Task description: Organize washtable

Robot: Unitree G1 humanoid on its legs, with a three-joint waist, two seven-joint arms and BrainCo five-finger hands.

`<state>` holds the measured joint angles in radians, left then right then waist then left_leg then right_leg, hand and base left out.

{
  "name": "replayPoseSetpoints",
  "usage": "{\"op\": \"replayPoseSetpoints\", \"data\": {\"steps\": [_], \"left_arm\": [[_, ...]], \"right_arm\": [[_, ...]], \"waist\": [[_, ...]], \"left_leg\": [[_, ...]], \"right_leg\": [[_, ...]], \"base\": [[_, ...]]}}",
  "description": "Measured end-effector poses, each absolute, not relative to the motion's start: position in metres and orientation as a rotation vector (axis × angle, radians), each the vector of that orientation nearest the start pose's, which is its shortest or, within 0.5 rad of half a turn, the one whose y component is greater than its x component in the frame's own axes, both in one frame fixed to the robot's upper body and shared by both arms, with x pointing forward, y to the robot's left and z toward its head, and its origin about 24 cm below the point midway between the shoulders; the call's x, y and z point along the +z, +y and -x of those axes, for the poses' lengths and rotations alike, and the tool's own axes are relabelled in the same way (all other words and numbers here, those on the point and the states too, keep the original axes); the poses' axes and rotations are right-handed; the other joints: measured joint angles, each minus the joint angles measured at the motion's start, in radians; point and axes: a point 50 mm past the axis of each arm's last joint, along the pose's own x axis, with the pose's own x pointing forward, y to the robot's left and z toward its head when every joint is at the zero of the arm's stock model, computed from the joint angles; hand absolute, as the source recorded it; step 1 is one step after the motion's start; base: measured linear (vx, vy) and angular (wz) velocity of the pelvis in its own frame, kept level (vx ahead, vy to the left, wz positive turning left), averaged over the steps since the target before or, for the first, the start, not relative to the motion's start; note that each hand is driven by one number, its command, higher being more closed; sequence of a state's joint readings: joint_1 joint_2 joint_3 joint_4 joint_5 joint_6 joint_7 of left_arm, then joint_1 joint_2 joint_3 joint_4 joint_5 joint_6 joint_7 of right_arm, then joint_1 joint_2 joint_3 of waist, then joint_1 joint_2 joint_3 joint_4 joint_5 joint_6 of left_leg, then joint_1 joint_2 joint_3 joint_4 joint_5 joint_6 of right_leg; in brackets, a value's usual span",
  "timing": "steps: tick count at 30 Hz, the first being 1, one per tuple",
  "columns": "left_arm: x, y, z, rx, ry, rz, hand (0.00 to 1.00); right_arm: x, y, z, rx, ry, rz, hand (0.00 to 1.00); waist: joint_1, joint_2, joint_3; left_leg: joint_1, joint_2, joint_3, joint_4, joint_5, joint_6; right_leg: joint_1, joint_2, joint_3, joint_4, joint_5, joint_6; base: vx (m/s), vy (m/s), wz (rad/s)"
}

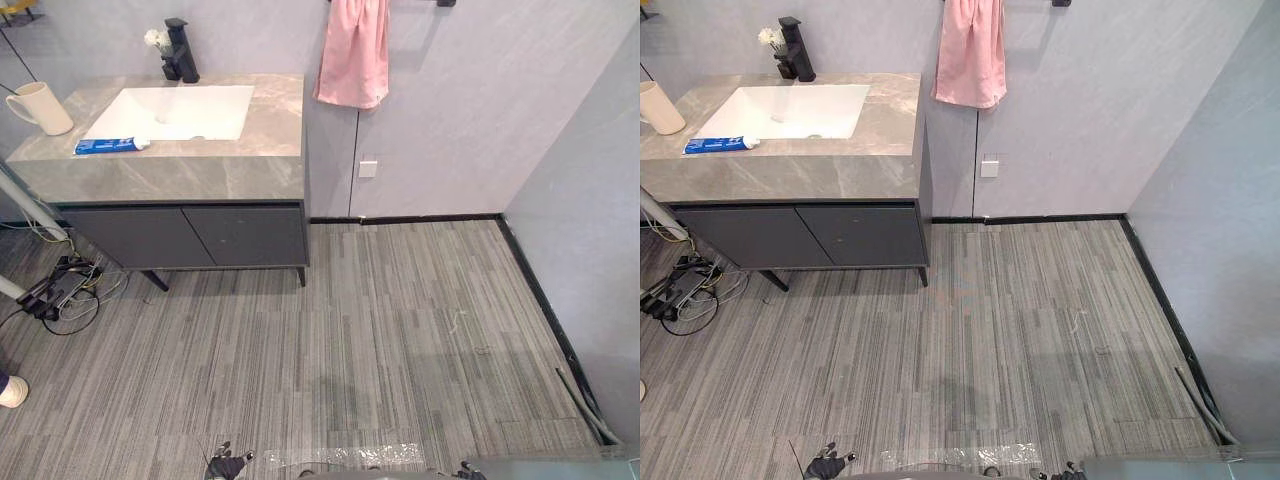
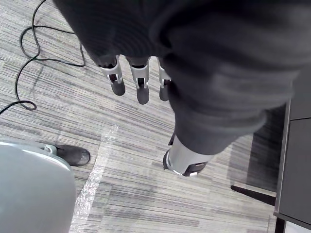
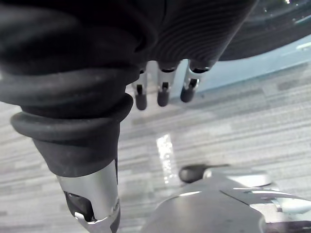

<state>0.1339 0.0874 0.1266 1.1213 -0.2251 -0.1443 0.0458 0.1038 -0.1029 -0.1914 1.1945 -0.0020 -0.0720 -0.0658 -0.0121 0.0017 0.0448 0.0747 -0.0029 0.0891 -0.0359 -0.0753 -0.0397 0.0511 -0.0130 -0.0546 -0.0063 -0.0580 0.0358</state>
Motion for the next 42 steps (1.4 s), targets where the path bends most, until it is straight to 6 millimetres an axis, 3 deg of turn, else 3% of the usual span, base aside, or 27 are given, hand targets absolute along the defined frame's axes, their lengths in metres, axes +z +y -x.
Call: {"op": "replayPoseSetpoints", "data": {"steps": [7,23,38,40,41,42], "left_arm": [[-0.164,0.206,-0.068,0.386,1.062,0.152,0.00],[-0.164,0.207,-0.070,0.382,1.052,0.174,0.00],[-0.164,0.206,-0.071,0.385,1.050,0.176,0.00],[-0.164,0.209,-0.066,0.445,1.047,0.220,0.00],[-0.162,0.220,-0.064,0.558,1.018,0.282,0.00],[-0.161,0.224,-0.068,0.595,0.996,0.304,0.00]], "right_arm": [[-0.169,-0.214,-0.058,-0.311,1.206,0.022,0.00],[-0.169,-0.214,-0.059,-0.308,1.204,0.022,0.00],[-0.169,-0.215,-0.057,-0.329,1.204,-0.002,0.00],[-0.168,-0.220,-0.055,-0.332,1.205,0.009,0.00],[-0.168,-0.216,-0.059,-0.357,1.184,-0.033,0.00],[-0.168,-0.212,-0.063,-0.367,1.168,-0.054,0.00]], "waist": [[0.000,-0.001,0.011],[0.000,-0.008,0.018],[0.000,0.001,0.017],[0.018,0.011,0.028],[0.056,0.005,0.083],[0.055,-0.008,0.102]], "left_leg": [[0.008,0.002,0.003,-0.051,0.047,0.027],[0.008,0.004,0.017,-0.057,0.050,0.026],[0.017,0.008,0.035,-0.057,0.050,0.026],[-0.001,0.058,0.113,0.025,-0.007,-0.032],[-0.117,0.133,0.178,0.388,-0.074,-0.074],[-0.191,0.173,0.189,0.578,-0.060,-0.039]], "right_leg": [[-0.005,0.007,-0.005,-0.020,0.021,-0.018],[0.005,0.010,-0.005,-0.050,0.032,-0.016],[0.009,0.013,0.004,-0.049,0.036,-0.013],[-0.027,0.060,0.008,0.052,0.003,-0.063],[-0.042,0.104,0.025,0.221,-0.058,-0.090],[-0.030,0.113,0.043,0.256,-0.070,-0.096]], "base": [[-0.09,-0.022,0.01],[0.00,-0.013,-0.01],[-0.03,-0.014,-0.03],[0.01,-0.095,-0.83],[0.03,-0.117,-1.02],[0.05,-0.258,-1.03]]}}
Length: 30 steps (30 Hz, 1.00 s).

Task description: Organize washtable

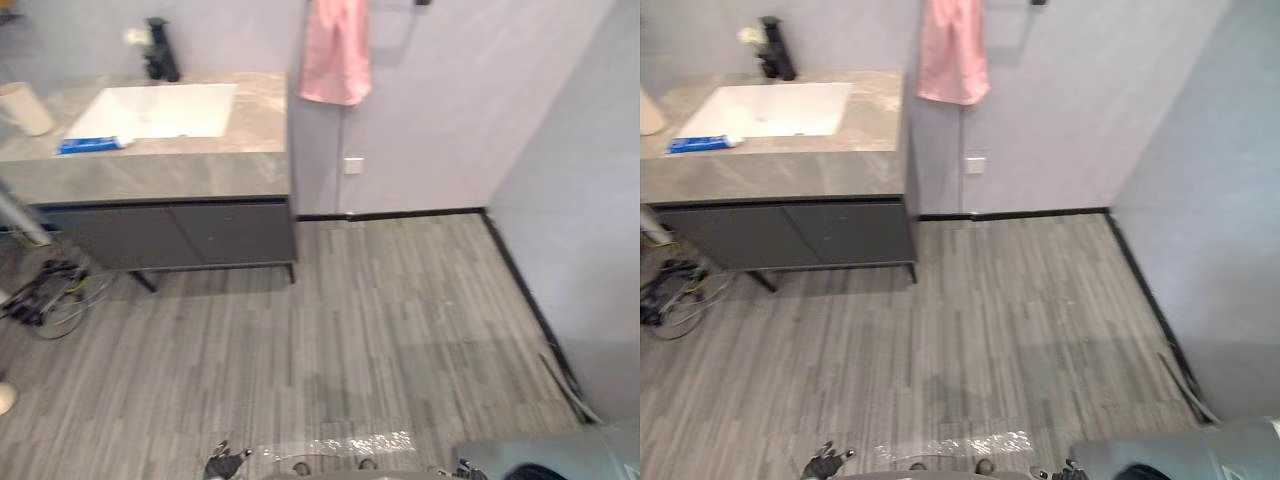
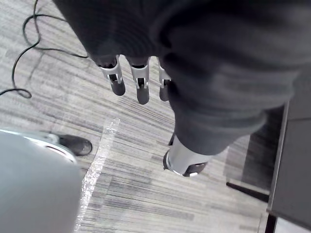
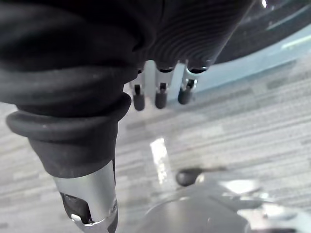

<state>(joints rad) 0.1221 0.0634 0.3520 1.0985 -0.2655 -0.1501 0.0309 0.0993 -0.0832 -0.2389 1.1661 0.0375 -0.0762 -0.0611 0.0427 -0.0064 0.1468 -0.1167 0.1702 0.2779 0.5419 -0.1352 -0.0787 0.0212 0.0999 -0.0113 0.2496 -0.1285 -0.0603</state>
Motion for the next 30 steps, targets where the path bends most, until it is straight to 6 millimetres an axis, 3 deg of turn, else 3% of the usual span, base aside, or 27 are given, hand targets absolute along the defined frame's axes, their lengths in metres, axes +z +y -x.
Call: {"op": "replayPoseSetpoints", "data": {"steps": [1,2,3,6,8,9,10,11,12,13,15,16,17,18,19,20,22,24,25,26,27,29,30], "left_arm": [[-0.159,0.230,-0.062,0.644,0.983,0.307,0.00],[-0.158,0.228,-0.060,0.633,0.982,0.302,0.00],[-0.161,0.217,-0.055,0.586,1.018,0.299,0.00],[-0.162,0.208,-0.059,0.554,1.018,0.303,0.00],[-0.164,0.200,-0.054,0.551,1.031,0.321,0.00],[-0.164,0.199,-0.053,0.555,1.035,0.326,0.00],[-0.164,0.202,-0.051,0.556,1.035,0.323,0.00],[-0.164,0.205,-0.050,0.556,1.032,0.326,0.00],[-0.163,0.212,-0.049,0.569,1.030,0.313,0.00],[-0.162,0.216,-0.051,0.573,1.022,0.304,0.00],[-0.159,0.219,-0.063,0.562,0.988,0.298,0.00],[-0.158,0.220,-0.069,0.535,0.977,0.281,0.00],[-0.157,0.220,-0.073,0.522,0.971,0.274,0.00],[-0.157,0.214,-0.081,0.496,0.960,0.276,0.00],[-0.157,0.208,-0.085,0.485,0.954,0.292,0.00],[-0.157,0.205,-0.088,0.483,0.949,0.303,0.00],[-0.157,0.199,-0.094,0.475,0.937,0.323,0.00],[-0.156,0.193,-0.099,0.466,0.929,0.339,0.00],[-0.156,0.190,-0.101,0.461,0.924,0.346,0.00],[-0.155,0.194,-0.101,0.478,0.910,0.344,0.00],[-0.156,0.197,-0.099,0.499,0.909,0.348,0.00],[-0.159,0.188,-0.089,0.551,0.936,0.393,0.00],[-0.158,0.185,-0.094,0.552,0.918,0.408,0.00]], "right_arm": [[-0.170,-0.206,-0.054,-0.363,1.190,-0.063,0.00],[-0.170,-0.208,-0.051,-0.356,1.199,-0.050,0.00],[-0.169,-0.216,-0.050,-0.380,1.200,-0.046,0.00],[-0.167,-0.220,-0.052,-0.409,1.189,-0.057,0.00],[-0.166,-0.228,-0.054,-0.426,1.177,-0.051,0.00],[-0.165,-0.229,-0.055,-0.430,1.172,-0.056,0.00],[-0.165,-0.228,-0.057,-0.429,1.161,-0.067,0.00],[-0.165,-0.223,-0.059,-0.421,1.153,-0.080,0.00],[-0.166,-0.219,-0.056,-0.422,1.159,-0.096,0.00],[-0.167,-0.214,-0.058,-0.417,1.154,-0.112,0.00],[-0.166,-0.209,-0.066,-0.408,1.124,-0.132,0.00],[-0.165,-0.209,-0.068,-0.406,1.110,-0.137,0.00],[-0.165,-0.209,-0.068,-0.403,1.108,-0.138,0.00],[-0.164,-0.212,-0.069,-0.402,1.100,-0.136,0.00],[-0.162,-0.215,-0.072,-0.405,1.083,-0.130,0.00],[-0.160,-0.217,-0.076,-0.407,1.062,-0.125,0.00],[-0.159,-0.216,-0.079,-0.401,1.049,-0.119,0.00],[-0.156,-0.218,-0.086,-0.389,1.023,-0.099,0.00],[-0.155,-0.216,-0.091,-0.365,1.011,-0.080,0.00],[-0.157,-0.213,-0.087,-0.352,1.029,-0.064,0.00],[-0.157,-0.212,-0.087,-0.346,1.032,-0.060,0.00],[-0.152,-0.219,-0.100,-0.300,0.994,0.014,0.00],[-0.147,-0.223,-0.105,-0.279,0.962,0.052,0.00]], "waist": [[0.008,-0.035,-0.010],[0.029,-0.057,-0.016],[0.022,0.005,-0.012],[0.025,0.021,-0.015],[0.030,0.047,-0.038],[0.030,0.053,-0.044],[0.030,0.049,-0.055],[0.030,0.029,-0.069],[0.030,-0.013,-0.097],[0.034,-0.030,-0.103],[0.029,-0.047,-0.099],[0.020,-0.046,-0.096],[0.020,-0.045,-0.094],[0.023,-0.037,-0.085],[0.024,-0.008,-0.077],[0.023,-0.001,-0.077],[0.013,0.000,-0.073],[-0.003,0.011,-0.071],[-0.005,0.005,-0.071],[-0.004,-0.020,-0.074],[-0.004,-0.022,-0.071],[-0.003,0.015,-0.073],[-0.006,0.046,-0.061]], "left_leg": [[-0.171,0.039,-0.006,0.340,0.079,0.129],[-0.275,0.040,-0.033,0.471,0.065,0.110],[-0.334,0.057,-0.080,0.438,0.033,0.084],[-0.358,-0.021,-0.087,0.101,0.028,0.057],[-0.331,-0.073,-0.102,-0.232,0.086,0.007],[-0.328,-0.079,-0.103,-0.271,0.096,0.024],[-0.331,-0.099,-0.111,-0.291,0.136,0.071],[-0.325,-0.119,-0.100,-0.277,0.181,0.102],[-0.301,-0.149,-0.052,-0.260,0.182,0.125],[-0.283,-0.158,-0.033,-0.251,0.162,0.133],[-0.198,-0.170,-0.021,-0.229,0.086,0.139],[-0.139,-0.169,-0.035,-0.226,0.048,0.142],[-0.111,-0.169,-0.039,-0.223,0.033,0.144],[-0.038,-0.162,-0.056,-0.236,0.003,0.140],[0.034,-0.138,-0.064,-0.265,-0.031,0.120],[0.076,-0.121,-0.068,-0.287,-0.045,0.105],[0.168,-0.088,-0.087,-0.342,-0.050,0.099],[0.201,-0.054,-0.107,-0.372,-0.069,0.067],[0.212,-0.039,-0.116,-0.377,-0.089,0.030],[0.232,-0.047,-0.131,-0.378,-0.115,-0.006],[0.250,-0.045,-0.139,-0.376,-0.130,-0.022],[0.259,0.012,-0.154,-0.297,-0.118,-0.005],[0.128,0.075,-0.215,-0.006,-0.101,-0.005]], "right_leg": [[0.016,-0.001,0.018,0.035,-0.036,-0.032],[0.023,-0.013,0.063,0.028,-0.155,-0.085],[0.031,0.019,0.055,0.040,-0.171,-0.111],[0.026,0.012,0.101,0.034,-0.183,-0.093],[0.027,0.012,0.139,-0.011,-0.197,-0.064],[0.030,0.013,0.154,-0.013,-0.207,-0.058],[0.039,0.004,0.180,0.000,-0.237,-0.045],[0.040,-0.020,0.201,0.021,-0.264,-0.033],[0.029,-0.067,0.224,0.089,-0.295,0.009],[0.012,-0.080,0.230,0.149,-0.296,0.029],[-0.060,-0.077,0.196,0.451,-0.198,0.190],[-0.126,-0.085,0.161,0.651,-0.124,0.250],[-0.159,-0.091,0.143,0.731,-0.123,0.251],[-0.209,-0.118,0.092,0.841,-0.130,0.224],[-0.258,-0.146,0.029,0.885,-0.154,0.180],[-0.297,-0.163,-0.005,0.880,-0.172,0.151],[-0.366,-0.192,-0.045,0.753,-0.194,0.126],[-0.398,-0.195,-0.032,0.572,-0.184,0.139],[-0.401,-0.204,0.016,0.380,-0.147,0.161],[-0.396,-0.222,0.075,0.232,-0.063,0.161],[-0.397,-0.227,0.065,0.255,0.013,0.165],[-0.389,-0.201,0.013,0.380,-0.125,0.117],[-0.328,-0.184,-0.060,0.379,-0.169,0.078]], "base": [[0.00,-0.161,-0.86],[-0.03,-0.181,-0.93],[0.06,-0.042,-0.88],[0.18,-0.026,-0.41],[0.36,0.016,-0.56],[0.57,0.110,-0.61],[0.56,0.113,-0.53],[0.73,0.124,-0.62],[0.54,0.072,-0.50],[0.70,0.073,-0.47],[0.71,0.089,-0.22],[0.56,0.083,-0.04],[0.51,0.049,-0.08],[0.47,0.003,-0.19],[0.52,-0.030,-0.24],[0.40,-0.055,-0.14],[0.38,-0.152,0.14],[0.35,-0.250,0.39],[0.33,-0.320,0.51],[0.37,-0.349,0.43],[0.46,-0.371,0.32],[0.65,-0.501,0.58],[0.68,-0.553,0.93]]}}
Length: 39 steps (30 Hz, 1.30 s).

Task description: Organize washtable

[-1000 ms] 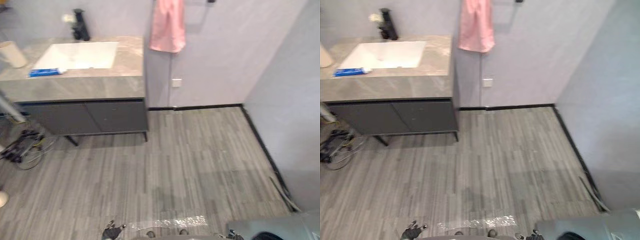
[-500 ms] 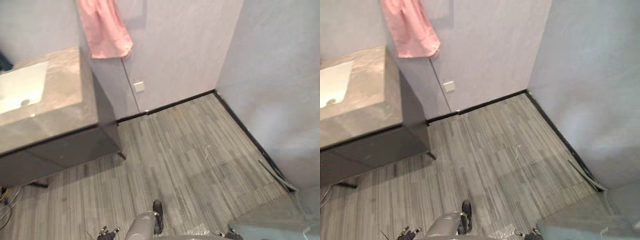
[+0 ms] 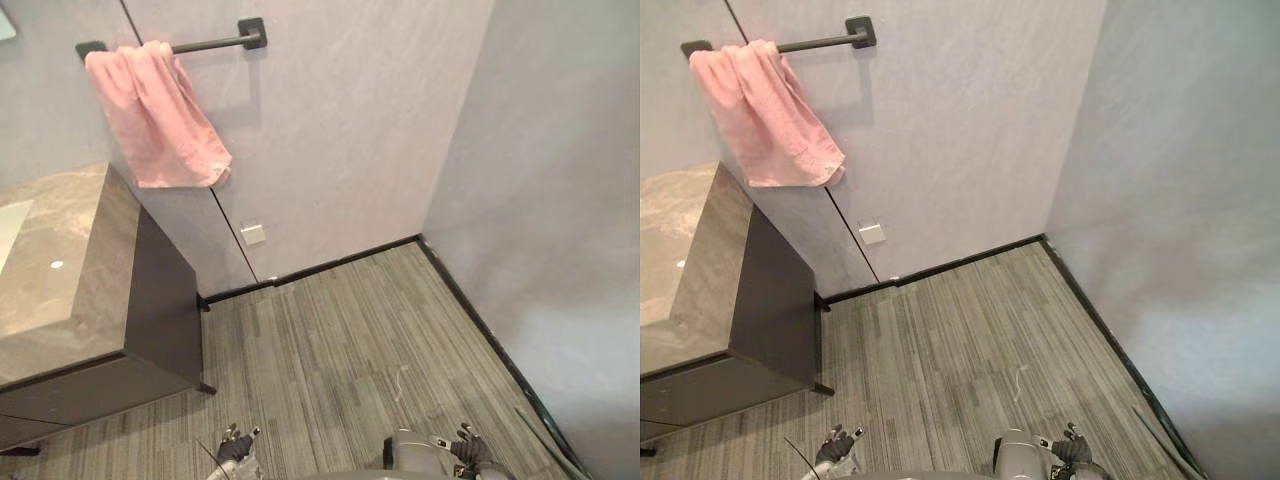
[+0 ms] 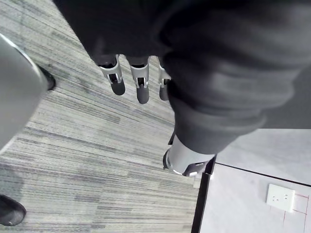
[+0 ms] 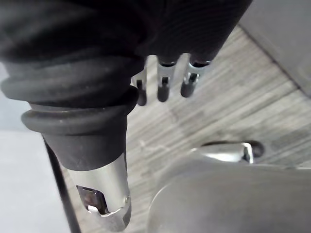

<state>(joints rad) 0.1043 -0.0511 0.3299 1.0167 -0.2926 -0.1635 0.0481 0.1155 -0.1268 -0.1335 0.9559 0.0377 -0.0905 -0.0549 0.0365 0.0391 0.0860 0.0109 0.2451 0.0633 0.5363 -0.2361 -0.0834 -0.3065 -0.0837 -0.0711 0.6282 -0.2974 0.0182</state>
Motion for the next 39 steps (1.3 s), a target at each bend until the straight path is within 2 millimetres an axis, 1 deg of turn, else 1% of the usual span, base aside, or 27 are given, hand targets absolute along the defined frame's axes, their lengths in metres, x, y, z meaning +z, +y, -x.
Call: {"op": "replayPoseSetpoints", "data": {"steps": [1,2,3,5,6,9,10,11,12,13,14,15,17,18,19,20,21,22,24,25,26,27,28,34,37,38,39], "left_arm": [[-0.156,0.187,-0.097,0.565,0.893,0.419,0.00],[-0.154,0.189,-0.097,0.569,0.881,0.415,0.00],[-0.152,0.192,-0.100,0.555,0.866,0.393,0.00],[-0.145,0.196,-0.110,0.508,0.823,0.349,0.00],[-0.140,0.194,-0.121,0.477,0.786,0.344,0.00],[-0.121,0.189,-0.146,0.425,0.661,0.348,0.00],[-0.108,0.192,-0.160,0.417,0.582,0.345,0.00],[-0.096,0.194,-0.170,0.421,0.514,0.338,0.00],[-0.079,0.199,-0.182,0.431,0.421,0.330,0.00],[-0.068,0.202,-0.187,0.447,0.367,0.328,0.00],[-0.045,0.211,-0.197,0.475,0.251,0.306,0.00],[-0.021,0.215,-0.205,0.479,0.140,0.281,0.00],[0.004,0.219,-0.211,0.483,0.025,0.224,0.00],[0.020,0.222,-0.215,0.488,-0.046,0.181,0.00],[0.038,0.226,-0.214,0.546,-0.113,0.097,0.00],[0.047,0.226,-0.209,0.592,-0.154,0.065,0.00],[0.054,0.226,-0.205,0.623,-0.181,0.021,0.00],[0.064,0.224,-0.202,0.658,-0.225,-0.005,0.00],[0.076,0.224,-0.197,0.704,-0.280,-0.034,0.00],[0.080,0.225,-0.192,0.743,-0.294,-0.064,0.00],[0.083,0.228,-0.186,0.812,-0.301,-0.120,0.00],[0.080,0.229,-0.185,0.843,-0.280,-0.140,0.00],[0.082,0.230,-0.183,0.861,-0.280,-0.173,0.00],[0.099,0.236,-0.176,0.922,-0.343,-0.252,0.00],[0.100,0.238,-0.176,0.910,-0.346,-0.254,0.00],[0.100,0.238,-0.176,0.901,-0.344,-0.252,0.00],[0.100,0.237,-0.177,0.893,-0.342,-0.253,0.00]], "right_arm": [[-0.145,-0.217,-0.112,-0.248,0.937,0.069,0.00],[-0.142,-0.209,-0.119,-0.213,0.908,0.075,0.00],[-0.137,-0.200,-0.129,-0.180,0.859,0.076,0.00],[-0.125,-0.195,-0.144,-0.178,0.767,0.073,0.00],[-0.119,-0.196,-0.150,-0.187,0.723,0.077,0.00],[-0.102,-0.208,-0.165,-0.231,0.624,0.090,0.00],[-0.089,-0.215,-0.174,-0.257,0.558,0.097,0.00],[-0.078,-0.221,-0.182,-0.291,0.501,0.101,0.00],[-0.064,-0.232,-0.190,-0.339,0.429,0.112,0.00],[-0.056,-0.238,-0.195,-0.365,0.390,0.118,0.00],[-0.041,-0.240,-0.202,-0.387,0.312,0.114,0.00],[-0.027,-0.240,-0.207,-0.393,0.238,0.110,0.00],[-0.011,-0.241,-0.212,-0.397,0.159,0.109,0.00],[-0.002,-0.237,-0.218,-0.394,0.116,0.095,0.00],[-0.001,-0.227,-0.224,-0.376,0.101,0.070,0.00],[-0.002,-0.216,-0.226,-0.343,0.101,0.055,0.00],[-0.005,-0.208,-0.225,-0.312,0.110,0.052,0.00],[-0.004,-0.199,-0.227,-0.285,0.105,0.039,0.00],[0.008,-0.184,-0.229,-0.263,0.050,-0.005,0.00],[0.018,-0.178,-0.229,-0.247,-0.006,-0.023,0.00],[0.025,-0.169,-0.227,-0.217,-0.046,-0.034,0.00],[0.023,-0.167,-0.224,-0.203,-0.035,-0.031,0.00],[0.021,-0.169,-0.220,-0.205,-0.023,-0.022,0.00],[0.019,-0.168,-0.212,-0.185,-0.012,-0.025,0.00],[0.020,-0.165,-0.209,-0.156,-0.015,-0.046,0.00],[0.020,-0.164,-0.210,-0.154,-0.016,-0.054,0.00],[0.021,-0.162,-0.210,-0.153,-0.017,-0.065,0.00]], "waist": [[0.006,0.005,0.004],[0.011,0.001,0.006],[0.012,-0.014,0.011],[0.010,-0.039,0.014],[0.006,-0.053,0.014],[0.006,-0.070,0.020],[0.005,-0.075,0.022],[0.005,-0.073,0.021],[0.008,-0.061,0.019],[0.010,-0.057,0.019],[0.023,-0.055,0.012],[0.027,-0.072,0.001],[0.015,-0.087,-0.001],[0.006,-0.100,0.005],[-0.001,-0.098,0.014],[-0.002,-0.081,0.022],[-0.005,-0.060,0.018],[-0.014,-0.044,0.017],[-0.018,-0.045,0.018],[-0.020,-0.046,0.016],[-0.021,-0.089,-0.004],[-0.018,-0.082,-0.002],[-0.016,-0.071,-0.009],[-0.018,-0.043,-0.009],[-0.018,-0.030,-0.017],[-0.018,-0.035,-0.015],[-0.014,-0.041,-0.015]], "left_leg": [[-0.113,0.037,-0.043,0.243,0.025,-0.003],[-0.171,0.053,-0.040,0.385,0.024,-0.004],[-0.220,0.052,-0.019,0.471,0.022,-0.001],[-0.288,0.041,0.050,0.485,0.021,0.005],[-0.330,0.014,0.083,0.437,0.017,0.011],[-0.386,-0.040,0.163,0.215,0.015,0.015],[-0.391,-0.073,0.180,0.051,0.020,0.007],[-0.391,-0.097,0.188,-0.085,0.050,0.011],[-0.385,-0.113,0.185,-0.230,0.110,0.009],[-0.379,-0.119,0.185,-0.274,0.161,0.009],[-0.360,-0.144,0.187,-0.286,0.256,0.038],[-0.361,-0.173,0.187,-0.261,0.258,0.094],[-0.353,-0.216,0.187,-0.210,0.206,0.129],[-0.315,-0.255,0.190,-0.190,0.157,0.146],[-0.199,-0.291,0.187,-0.212,0.098,0.168],[-0.112,-0.291,0.183,-0.236,0.077,0.179],[-0.063,-0.281,0.182,-0.259,0.075,0.182],[-0.011,-0.273,0.179,-0.290,0.075,0.182],[0.059,-0.274,0.175,-0.344,0.070,0.172],[0.080,-0.266,0.175,-0.352,0.054,0.146],[0.104,-0.280,0.171,-0.340,0.023,0.104],[0.120,-0.267,0.148,-0.323,-0.004,0.089],[0.129,-0.238,0.144,-0.312,-0.004,0.087],[0.153,-0.193,0.159,-0.285,0.009,0.066],[0.105,-0.183,0.158,-0.137,0.014,0.060],[0.078,-0.180,0.158,-0.090,-0.004,0.063],[0.047,-0.163,0.162,-0.068,-0.034,0.094]], "right_leg": [[0.050,0.017,-0.037,-0.012,-0.019,-0.022],[0.097,0.028,-0.063,-0.035,-0.023,-0.027],[0.162,0.029,-0.085,-0.078,-0.027,-0.034],[0.243,0.021,-0.124,-0.153,-0.035,-0.046],[0.271,0.003,-0.155,-0.185,-0.039,-0.042],[0.327,-0.033,-0.219,-0.245,-0.047,-0.028],[0.343,-0.051,-0.248,-0.267,-0.050,-0.021],[0.359,-0.061,-0.265,-0.286,-0.054,-0.008],[0.384,-0.060,-0.275,-0.309,-0.053,0.002],[0.399,-0.060,-0.274,-0.322,-0.054,0.017],[0.423,-0.075,-0.256,-0.335,-0.051,0.040],[0.419,-0.109,-0.227,-0.305,-0.041,0.059],[0.383,-0.161,-0.174,-0.172,-0.022,0.087],[0.319,-0.203,-0.114,0.028,0.033,0.098],[0.208,-0.245,-0.035,0.335,0.191,0.006],[0.155,-0.223,-0.013,0.453,0.151,-0.006],[0.126,-0.192,-0.009,0.458,0.120,-0.004],[0.090,-0.152,-0.027,0.405,0.090,0.009],[0.034,-0.107,-0.042,0.265,0.053,0.039],[0.025,-0.072,-0.059,0.108,0.055,0.042],[0.031,-0.028,-0.063,-0.184,0.188,-0.007],[0.058,-0.018,-0.071,-0.210,0.226,-0.035],[0.091,0.003,-0.084,-0.251,0.227,-0.039],[0.168,0.055,-0.088,-0.335,0.218,-0.052],[0.225,0.054,-0.070,-0.394,0.219,-0.053],[0.236,0.042,-0.068,-0.408,0.220,-0.051],[0.241,0.028,-0.066,-0.417,0.222,-0.050]], "base": [[0.49,-0.408,0.81],[0.46,-0.335,0.41],[0.37,-0.247,0.43],[0.32,-0.180,0.57],[0.22,-0.081,0.65],[0.30,0.032,0.75],[0.24,0.081,0.69],[0.38,0.147,0.72],[0.29,0.141,0.43],[0.40,0.227,0.17],[0.44,0.269,0.09],[0.45,0.274,0.18],[0.51,0.270,0.36],[0.73,0.383,0.32],[0.70,0.353,0.14],[0.67,0.313,0.09],[0.49,0.201,0.19],[0.49,0.150,0.37],[0.41,0.059,0.31],[0.51,-0.034,0.38],[0.59,-0.080,0.46],[0.58,-0.097,0.42],[0.36,-0.083,0.18],[0.24,-0.065,-0.09],[0.14,0.002,-0.12],[0.06,0.049,0.01],[0.02,0.047,0.10]]}}
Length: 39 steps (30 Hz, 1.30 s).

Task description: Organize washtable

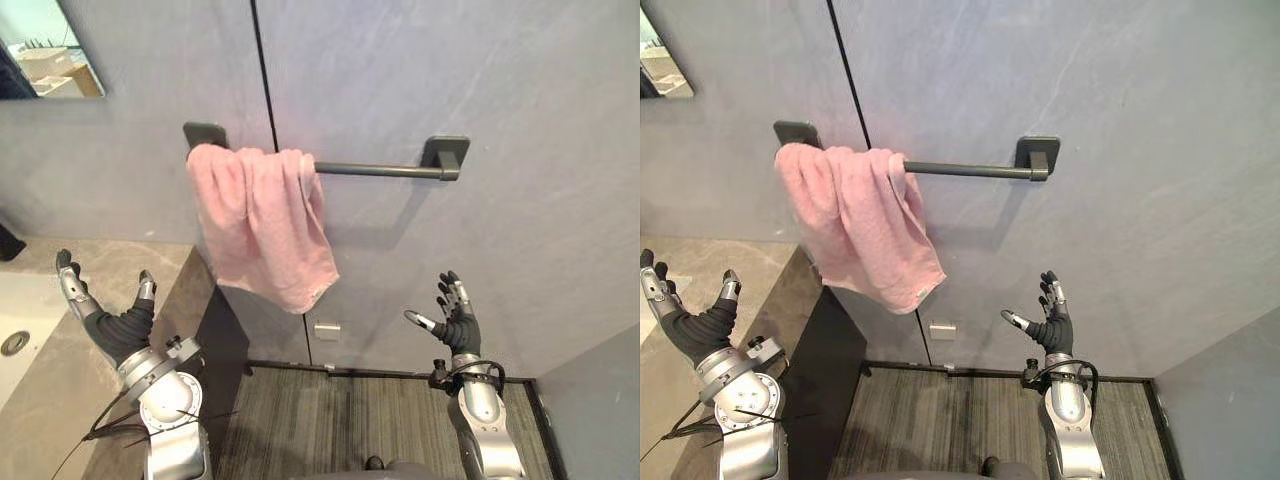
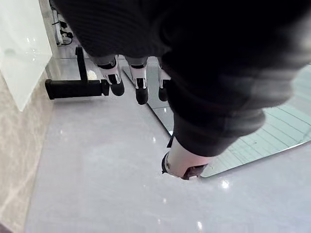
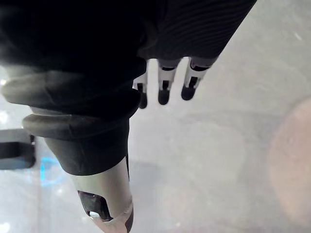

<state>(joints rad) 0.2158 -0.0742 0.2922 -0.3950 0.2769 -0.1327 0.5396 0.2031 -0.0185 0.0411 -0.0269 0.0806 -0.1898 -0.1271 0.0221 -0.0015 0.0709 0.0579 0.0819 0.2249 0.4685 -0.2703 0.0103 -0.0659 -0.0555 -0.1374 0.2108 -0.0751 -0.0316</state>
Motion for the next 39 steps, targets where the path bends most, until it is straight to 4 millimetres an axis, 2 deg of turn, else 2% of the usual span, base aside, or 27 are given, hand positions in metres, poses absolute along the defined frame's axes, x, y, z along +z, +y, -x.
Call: {"op": "replayPoseSetpoints", "data": {"steps": [3,4,5,6,7,9,12,15,17,20,23,28,29,34,38,39], "left_arm": [[0.098,0.239,-0.177,0.860,-0.322,-0.214,0.00],[0.097,0.239,-0.178,0.841,-0.315,-0.193,0.00],[0.096,0.237,-0.179,0.829,-0.310,-0.173,0.00],[0.095,0.236,-0.180,0.799,-0.297,-0.152,0.00],[0.094,0.236,-0.180,0.791,-0.291,-0.145,0.00],[0.093,0.234,-0.183,0.746,-0.276,-0.124,0.00],[0.092,0.226,-0.188,0.682,-0.265,-0.108,0.00],[0.086,0.222,-0.196,0.630,-0.235,-0.101,0.00],[0.083,0.218,-0.205,0.581,-0.221,-0.068,0.00],[0.085,0.207,-0.222,0.460,-0.231,0.029,0.00],[0.089,0.192,-0.241,0.328,-0.242,0.124,0.00],[0.086,0.183,-0.258,0.263,-0.217,0.140,0.00],[0.088,0.180,-0.269,0.243,-0.208,0.130,0.00],[0.099,0.180,-0.277,0.231,-0.243,0.116,0.00],[0.118,0.178,-0.291,0.245,-0.305,0.065,0.00],[0.124,0.177,-0.294,0.244,-0.323,0.067,1.00]], "right_arm": [[0.022,-0.155,-0.213,-0.122,-0.025,-0.084,0.00],[0.022,-0.150,-0.213,-0.094,-0.023,-0.104,0.00],[0.023,-0.146,-0.213,-0.065,-0.026,-0.104,0.00],[0.022,-0.141,-0.213,-0.022,-0.017,-0.100,0.00],[0.021,-0.137,-0.213,-0.004,-0.012,-0.108,0.00],[0.022,-0.118,-0.211,0.074,-0.012,-0.142,0.00],[0.026,-0.105,-0.212,0.134,-0.027,-0.160,0.00],[0.040,-0.099,-0.225,0.164,-0.083,-0.176,0.00],[0.049,-0.098,-0.233,0.175,-0.119,-0.168,0.00],[0.059,-0.099,-0.243,0.166,-0.160,-0.151,0.00],[0.067,-0.101,-0.250,0.145,-0.186,-0.142,0.00],[0.073,-0.101,-0.257,0.141,-0.200,-0.131,0.00],[0.075,-0.099,-0.265,0.156,-0.200,-0.137,0.00],[0.090,-0.084,-0.281,0.228,-0.235,-0.184,0.00],[0.112,-0.059,-0.289,0.349,-0.286,-0.244,0.00],[0.118,-0.055,-0.293,0.367,-0.299,-0.244,0.00]], "waist": [[0.006,-0.006,0.002],[0.015,0.003,-0.001],[0.018,0.028,-0.007],[0.021,0.043,-0.010],[0.020,0.037,-0.012],[0.018,0.021,-0.021],[0.018,0.005,-0.045],[0.019,0.012,-0.055],[0.020,0.033,-0.056],[0.018,0.059,-0.067],[0.014,0.060,-0.067],[-0.010,0.060,-0.066],[-0.010,0.059,-0.064],[-0.005,0.065,-0.030],[0.010,0.055,0.015],[0.019,0.051,0.028]], "left_leg": [[-0.058,0.071,-0.005,-0.052,-0.004,-0.005],[-0.059,0.087,-0.012,-0.136,0.030,-0.025],[-0.065,0.106,-0.040,-0.207,0.115,-0.025],[-0.063,0.108,-0.049,-0.222,0.088,-0.112],[-0.068,0.098,-0.039,-0.226,0.087,-0.104],[-0.052,0.050,-0.023,-0.277,0.096,-0.077],[-0.039,0.011,-0.015,-0.320,0.123,-0.069],[-0.028,-0.003,-0.014,-0.331,0.134,-0.067],[-0.033,-0.004,-0.014,-0.336,0.140,-0.070],[-0.044,-0.003,-0.017,-0.374,0.161,-0.071],[-0.056,0.004,-0.025,-0.403,0.180,-0.076],[-0.066,0.006,-0.027,-0.425,0.192,-0.083],[-0.078,0.005,-0.025,-0.432,0.199,-0.083],[-0.093,0.006,-0.021,-0.436,0.207,-0.084],[-0.120,0.006,-0.013,-0.470,0.248,-0.085],[-0.124,0.007,-0.009,-0.470,0.250,-0.088]], "right_leg": [[-0.002,-0.029,0.004,0.002,0.000,0.009],[-0.020,-0.035,0.016,0.024,-0.009,0.031],[-0.042,-0.027,0.027,0.051,-0.023,0.053],[-0.059,-0.022,0.038,0.069,-0.032,0.069],[-0.060,-0.033,0.044,0.065,-0.030,0.072],[-0.062,-0.075,0.066,0.042,-0.009,0.104],[-0.060,-0.108,0.067,0.027,0.004,0.126],[-0.040,-0.121,0.057,-0.022,0.029,0.141],[-0.030,-0.120,0.053,-0.058,0.047,0.146],[-0.029,-0.119,0.041,-0.114,0.077,0.143],[-0.028,-0.108,0.030,-0.160,0.106,0.135],[-0.028,-0.088,0.035,-0.215,0.142,0.127],[-0.035,-0.084,0.037,-0.237,0.157,0.126],[-0.048,-0.077,0.046,-0.251,0.173,0.122],[-0.084,-0.072,0.052,-0.268,0.209,0.109],[-0.093,-0.070,0.055,-0.268,0.215,0.106]], "base": [[-0.02,0.091,0.03],[-0.05,0.167,-0.20],[-0.06,0.268,-0.37],[-0.06,0.270,-0.27],[-0.05,0.257,-0.20],[-0.02,0.225,-0.08],[0.04,0.143,0.05],[0.07,0.078,0.07],[0.03,0.019,0.02],[0.00,0.002,0.03],[-0.02,-0.025,0.04],[-0.02,-0.028,-0.06],[-0.06,-0.043,-0.10],[-0.06,-0.029,-0.04],[-0.15,-0.046,-0.01],[-0.33,-0.103,0.05]]}}
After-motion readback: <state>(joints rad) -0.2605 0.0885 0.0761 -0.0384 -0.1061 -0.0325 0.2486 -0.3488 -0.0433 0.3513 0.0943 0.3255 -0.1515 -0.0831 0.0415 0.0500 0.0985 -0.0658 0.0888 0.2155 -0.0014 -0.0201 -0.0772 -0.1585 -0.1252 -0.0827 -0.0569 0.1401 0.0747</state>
